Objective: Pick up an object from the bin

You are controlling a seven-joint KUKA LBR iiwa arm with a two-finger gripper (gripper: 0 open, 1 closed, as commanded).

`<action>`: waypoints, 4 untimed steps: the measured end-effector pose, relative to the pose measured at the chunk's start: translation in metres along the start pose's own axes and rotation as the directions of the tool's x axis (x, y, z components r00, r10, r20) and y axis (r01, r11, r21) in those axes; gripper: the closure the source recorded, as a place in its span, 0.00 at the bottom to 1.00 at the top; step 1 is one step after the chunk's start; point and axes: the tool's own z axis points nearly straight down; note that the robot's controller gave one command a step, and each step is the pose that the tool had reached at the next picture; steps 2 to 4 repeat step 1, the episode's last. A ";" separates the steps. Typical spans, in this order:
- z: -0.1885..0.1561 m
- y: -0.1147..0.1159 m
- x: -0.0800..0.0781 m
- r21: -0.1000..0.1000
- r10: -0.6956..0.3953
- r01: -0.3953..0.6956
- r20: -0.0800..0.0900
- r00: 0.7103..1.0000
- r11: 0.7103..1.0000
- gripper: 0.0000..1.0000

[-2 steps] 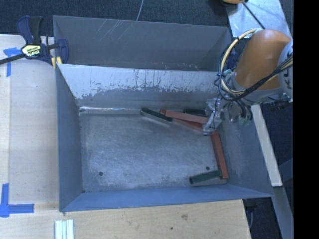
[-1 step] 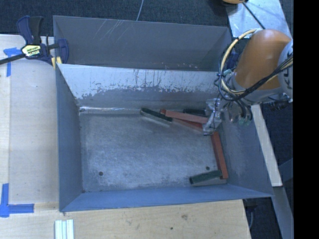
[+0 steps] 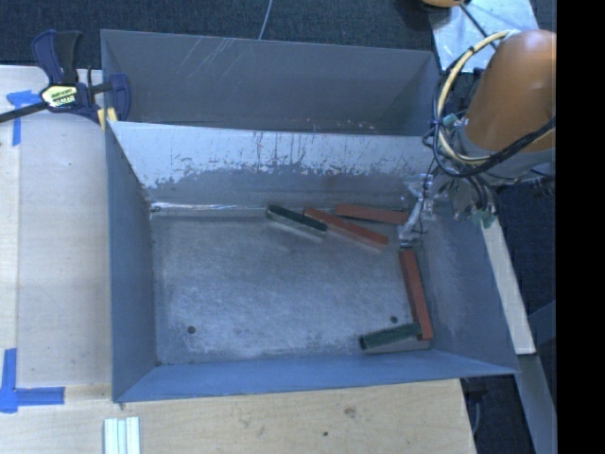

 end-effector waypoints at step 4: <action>-0.061 -0.010 -0.013 0.000 0.035 -0.035 0.011 0.999 0.999 1.00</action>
Offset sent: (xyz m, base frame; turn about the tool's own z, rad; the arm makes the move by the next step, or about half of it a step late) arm 0.0056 -0.0132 0.0968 -0.4586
